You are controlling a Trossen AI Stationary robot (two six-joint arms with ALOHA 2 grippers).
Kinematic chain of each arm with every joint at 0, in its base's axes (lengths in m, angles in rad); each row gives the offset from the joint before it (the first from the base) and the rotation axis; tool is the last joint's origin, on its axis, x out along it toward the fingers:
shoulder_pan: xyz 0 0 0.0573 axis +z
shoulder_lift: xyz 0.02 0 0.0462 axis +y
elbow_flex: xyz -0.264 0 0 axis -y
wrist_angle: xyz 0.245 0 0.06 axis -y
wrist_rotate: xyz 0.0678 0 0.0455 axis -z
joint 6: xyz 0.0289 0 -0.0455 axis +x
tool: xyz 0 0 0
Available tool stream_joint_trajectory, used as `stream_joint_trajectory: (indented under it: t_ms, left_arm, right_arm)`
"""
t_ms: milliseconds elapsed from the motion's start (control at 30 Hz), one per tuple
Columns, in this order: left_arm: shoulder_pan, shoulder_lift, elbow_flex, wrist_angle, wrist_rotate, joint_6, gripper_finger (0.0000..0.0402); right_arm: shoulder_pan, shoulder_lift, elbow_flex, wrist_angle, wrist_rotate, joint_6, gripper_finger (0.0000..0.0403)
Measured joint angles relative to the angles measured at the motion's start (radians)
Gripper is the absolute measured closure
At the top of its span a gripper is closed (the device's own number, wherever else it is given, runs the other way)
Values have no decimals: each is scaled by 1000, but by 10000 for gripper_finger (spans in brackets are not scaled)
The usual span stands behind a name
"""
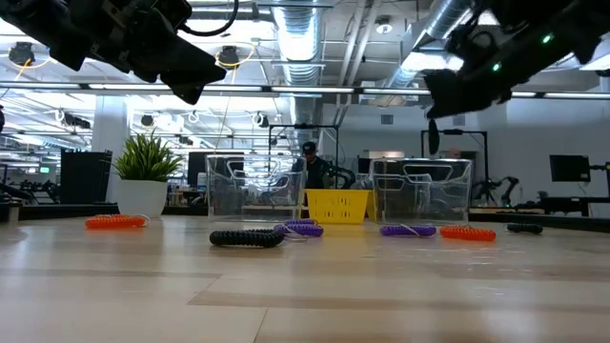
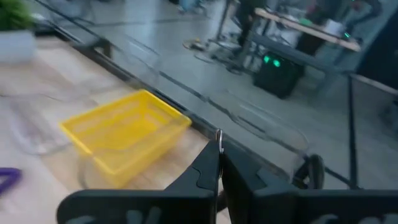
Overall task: Sort spring keychains
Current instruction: Put the middle black spring keychain into the right transparent bin
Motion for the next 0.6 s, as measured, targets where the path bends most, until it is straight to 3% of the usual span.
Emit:
stream_joint_trajectory:
  t_ms: [267, 600]
  left_arm:
    - [0, 0, 0, 1, 0, 0, 289]
    - [0, 0, 0, 2, 0, 0, 289]
  right_arm:
    - [-71, 107, 0, 16, 1, 18, 391]
    - [-67, 119, 0, 24, 1, 19, 390]
